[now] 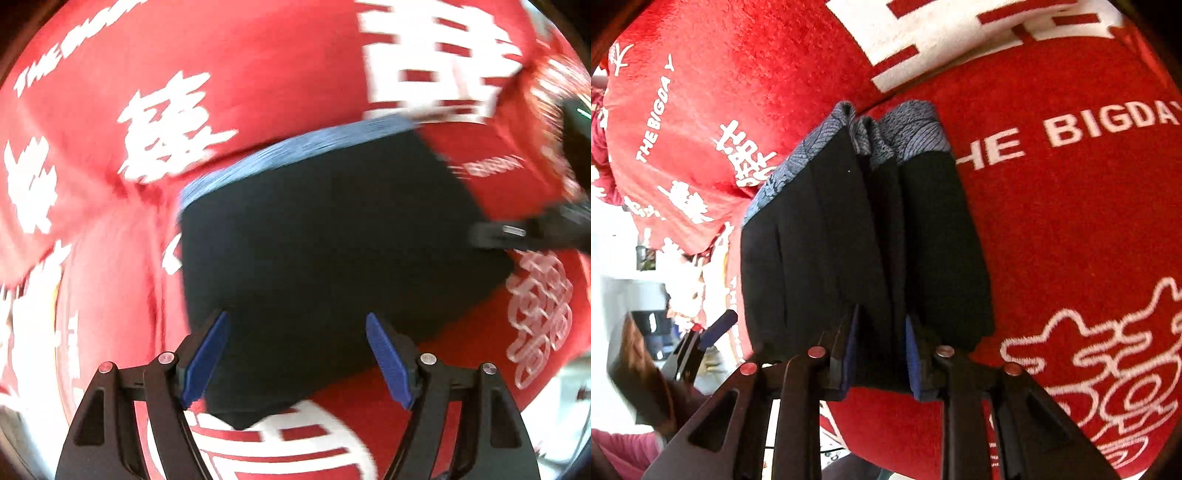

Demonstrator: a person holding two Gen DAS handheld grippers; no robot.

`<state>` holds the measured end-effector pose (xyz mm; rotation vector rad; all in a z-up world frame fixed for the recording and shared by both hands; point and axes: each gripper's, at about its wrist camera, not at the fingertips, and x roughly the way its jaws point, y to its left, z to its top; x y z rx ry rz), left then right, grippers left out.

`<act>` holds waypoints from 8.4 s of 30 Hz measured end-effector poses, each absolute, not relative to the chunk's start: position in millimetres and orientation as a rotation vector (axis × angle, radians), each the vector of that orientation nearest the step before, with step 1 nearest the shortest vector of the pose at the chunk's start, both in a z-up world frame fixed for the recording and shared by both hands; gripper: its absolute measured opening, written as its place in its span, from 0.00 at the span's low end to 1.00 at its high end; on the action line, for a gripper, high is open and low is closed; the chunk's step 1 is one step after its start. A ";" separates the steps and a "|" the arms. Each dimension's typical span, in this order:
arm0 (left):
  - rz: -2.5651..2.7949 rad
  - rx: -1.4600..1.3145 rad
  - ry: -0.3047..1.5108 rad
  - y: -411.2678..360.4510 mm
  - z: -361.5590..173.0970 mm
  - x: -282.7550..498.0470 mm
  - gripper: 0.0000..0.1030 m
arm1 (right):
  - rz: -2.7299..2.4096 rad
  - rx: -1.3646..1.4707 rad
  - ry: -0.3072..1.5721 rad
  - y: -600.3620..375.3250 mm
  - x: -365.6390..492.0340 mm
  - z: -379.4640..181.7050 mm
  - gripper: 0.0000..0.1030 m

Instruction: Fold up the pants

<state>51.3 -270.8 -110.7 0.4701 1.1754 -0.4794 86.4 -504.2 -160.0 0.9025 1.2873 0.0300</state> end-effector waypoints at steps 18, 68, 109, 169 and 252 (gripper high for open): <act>-0.379 0.378 1.310 -251.5 -137.8 77.7 0.94 | -0.094 0.611 1.289 -455.6 76.6 -114.5 0.43; -0.192 0.431 1.362 -269.5 -143.8 79.8 0.99 | 0.039 0.782 1.431 -524.8 55.7 -160.7 0.75; -0.294 0.275 1.417 -244.6 -131.7 139.2 0.99 | 0.049 0.797 1.364 -540.6 84.8 -154.4 0.89; -0.603 0.018 1.462 -209.2 -84.8 119.3 0.62 | 0.398 1.153 1.320 -509.9 85.6 -142.8 0.46; -0.415 0.288 1.455 -198.2 -109.8 55.0 1.00 | -0.217 0.596 1.503 -404.7 8.7 -108.9 0.80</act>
